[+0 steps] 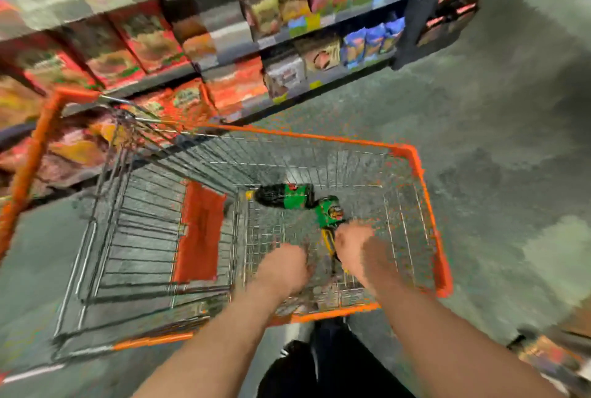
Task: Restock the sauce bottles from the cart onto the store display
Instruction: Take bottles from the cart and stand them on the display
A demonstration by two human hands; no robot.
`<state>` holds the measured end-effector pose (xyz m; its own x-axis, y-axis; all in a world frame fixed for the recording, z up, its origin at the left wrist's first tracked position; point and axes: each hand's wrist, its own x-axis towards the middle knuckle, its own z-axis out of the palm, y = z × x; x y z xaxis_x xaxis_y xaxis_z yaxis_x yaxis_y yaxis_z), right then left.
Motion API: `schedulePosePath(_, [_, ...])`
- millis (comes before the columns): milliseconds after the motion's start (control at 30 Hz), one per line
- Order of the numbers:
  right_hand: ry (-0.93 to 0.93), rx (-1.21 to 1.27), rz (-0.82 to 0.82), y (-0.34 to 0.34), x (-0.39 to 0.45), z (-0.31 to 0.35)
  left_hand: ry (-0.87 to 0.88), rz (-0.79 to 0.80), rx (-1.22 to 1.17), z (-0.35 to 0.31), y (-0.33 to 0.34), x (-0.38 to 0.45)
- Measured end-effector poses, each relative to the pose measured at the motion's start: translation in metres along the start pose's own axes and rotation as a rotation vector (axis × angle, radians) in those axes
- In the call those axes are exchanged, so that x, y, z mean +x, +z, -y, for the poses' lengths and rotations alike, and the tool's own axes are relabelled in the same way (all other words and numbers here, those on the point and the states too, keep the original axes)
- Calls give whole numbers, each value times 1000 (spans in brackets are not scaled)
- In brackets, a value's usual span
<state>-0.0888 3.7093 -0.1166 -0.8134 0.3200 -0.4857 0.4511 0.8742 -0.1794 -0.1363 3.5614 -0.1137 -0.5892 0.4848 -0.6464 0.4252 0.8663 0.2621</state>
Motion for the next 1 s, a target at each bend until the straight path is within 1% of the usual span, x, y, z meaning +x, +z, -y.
schedulePosePath(67, [-17,21,3,10,18,-5,-27,35,-23,0,2,19])
schedulePosePath(133, [-24,34,44,21,37,-9,-45,47,-45,-2,3,39])
schedulePosePath(300, [-52,16,207,55,75,-18,-65,87,-33,-5,19,88])
schedulePosePath(400, [6,5,291,78,89,-27,-53,168,10,-7,39,115])
schedulePosePath(533, [143,60,400,112,109,-46,22,246,90,-10,72,153])
schedulePosePath(633, [203,72,427,129,121,-62,29,278,149,-15,96,182])
schedulePosePath(700, [227,50,427,137,129,-70,75,265,176,-18,114,201])
schedulePosePath(800, [273,38,446,148,139,-81,115,298,167,-21,136,223])
schedulePosePath(867, [301,7,459,156,143,-84,119,331,178,-20,147,233])
schedulePosePath(1000, [347,15,489,176,141,-83,203,347,259,-21,159,239])
